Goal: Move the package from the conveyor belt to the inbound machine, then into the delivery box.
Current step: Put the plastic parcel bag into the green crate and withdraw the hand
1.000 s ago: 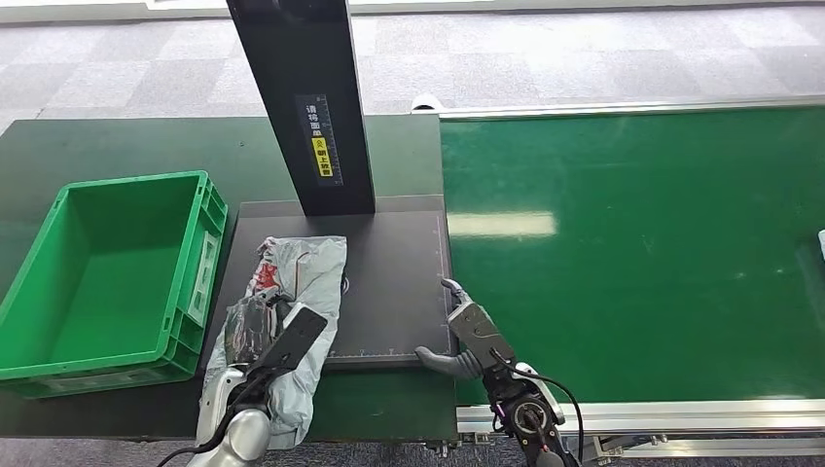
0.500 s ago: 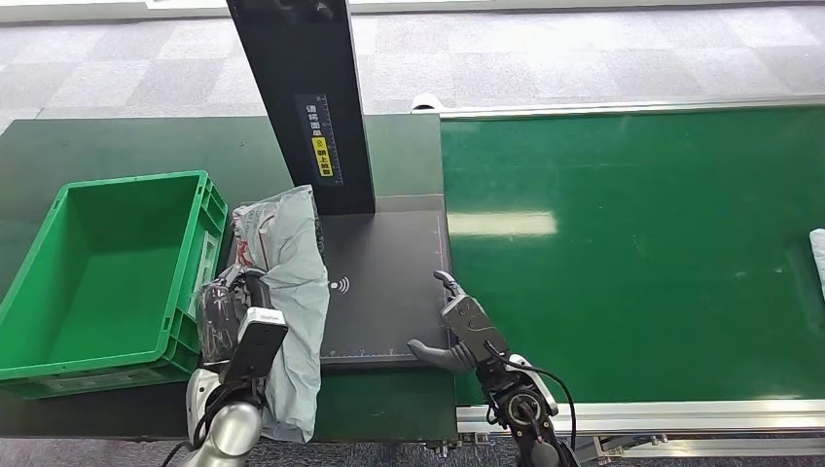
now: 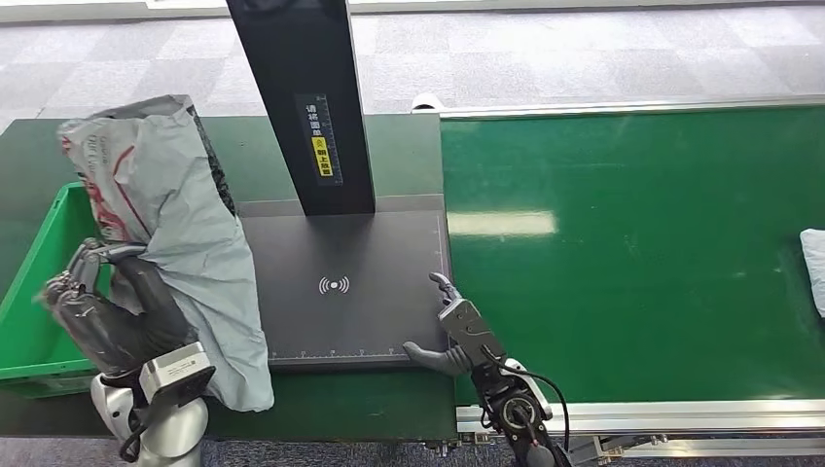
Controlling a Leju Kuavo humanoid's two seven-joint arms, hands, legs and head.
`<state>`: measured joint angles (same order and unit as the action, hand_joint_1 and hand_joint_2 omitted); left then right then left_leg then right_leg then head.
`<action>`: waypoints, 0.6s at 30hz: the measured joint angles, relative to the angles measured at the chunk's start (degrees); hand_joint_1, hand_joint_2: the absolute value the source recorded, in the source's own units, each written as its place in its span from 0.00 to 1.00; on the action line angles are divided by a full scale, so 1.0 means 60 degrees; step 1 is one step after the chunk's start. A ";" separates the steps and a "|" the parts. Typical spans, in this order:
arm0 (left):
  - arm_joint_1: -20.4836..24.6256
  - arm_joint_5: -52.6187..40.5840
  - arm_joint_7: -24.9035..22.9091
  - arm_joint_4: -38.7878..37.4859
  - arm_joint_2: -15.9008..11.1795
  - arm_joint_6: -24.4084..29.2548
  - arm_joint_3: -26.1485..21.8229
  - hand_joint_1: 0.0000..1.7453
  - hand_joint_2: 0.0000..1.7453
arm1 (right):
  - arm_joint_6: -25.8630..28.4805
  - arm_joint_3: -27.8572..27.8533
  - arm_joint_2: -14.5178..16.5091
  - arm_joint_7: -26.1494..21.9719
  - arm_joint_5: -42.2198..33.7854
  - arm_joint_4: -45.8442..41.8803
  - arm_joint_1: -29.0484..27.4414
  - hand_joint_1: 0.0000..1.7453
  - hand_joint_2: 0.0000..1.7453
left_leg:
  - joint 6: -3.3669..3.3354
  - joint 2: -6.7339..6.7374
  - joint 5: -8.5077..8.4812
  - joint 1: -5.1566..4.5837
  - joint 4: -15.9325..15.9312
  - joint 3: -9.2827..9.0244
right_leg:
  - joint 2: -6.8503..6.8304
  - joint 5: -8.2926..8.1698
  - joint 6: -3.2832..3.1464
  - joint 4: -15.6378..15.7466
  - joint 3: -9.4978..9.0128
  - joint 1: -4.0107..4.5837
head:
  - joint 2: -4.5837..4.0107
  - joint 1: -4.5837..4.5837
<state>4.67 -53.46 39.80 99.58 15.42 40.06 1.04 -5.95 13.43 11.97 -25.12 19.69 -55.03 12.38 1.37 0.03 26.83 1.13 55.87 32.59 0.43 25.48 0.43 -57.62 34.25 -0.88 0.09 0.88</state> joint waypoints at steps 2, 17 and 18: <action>0.0176 -0.0484 0.0000 0.0442 0.0101 0.0000 -0.0446 1.00 0.00 | 0.0045 0.0010 -0.0001 -0.0006 -0.0015 0.0002 -0.0043 0.00 1.00 | 0.0000 0.0001 -0.0001 0.0000 0.0000 -0.0003 | 0.0000 0.0000 0.0000 0.0000 -0.0002 0.0000 | 0.0000 0.0001; 0.1743 -0.5110 -0.1167 0.0378 0.0009 -0.0004 -0.3538 1.00 0.00 | 0.0139 0.0038 -0.0047 0.0044 -0.0110 -0.0116 -0.0284 0.00 1.00 | 0.0001 0.0007 -0.0001 -0.0001 -0.0001 -0.0013 | 0.0004 -0.0001 -0.0001 0.0000 -0.0002 0.0000 | 0.0000 -0.0001; 0.1809 -0.5504 -0.2161 -0.0013 -0.0323 -0.0006 -0.3559 1.00 0.00 | 0.0139 0.0035 -0.0066 0.0026 -0.0113 -0.0146 -0.0307 0.00 1.00 | 0.0003 0.0012 -0.0002 0.0000 -0.0001 -0.0018 | 0.0007 -0.0001 -0.0002 0.0000 0.0001 0.0002 | 0.0000 -0.0003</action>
<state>15.52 -86.48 26.84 99.50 13.48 40.03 -20.31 -5.12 13.64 11.57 -24.97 19.02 -55.90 10.54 1.39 0.10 26.82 1.13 55.86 32.48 0.47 25.48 0.42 -57.62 34.25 -0.87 0.09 0.86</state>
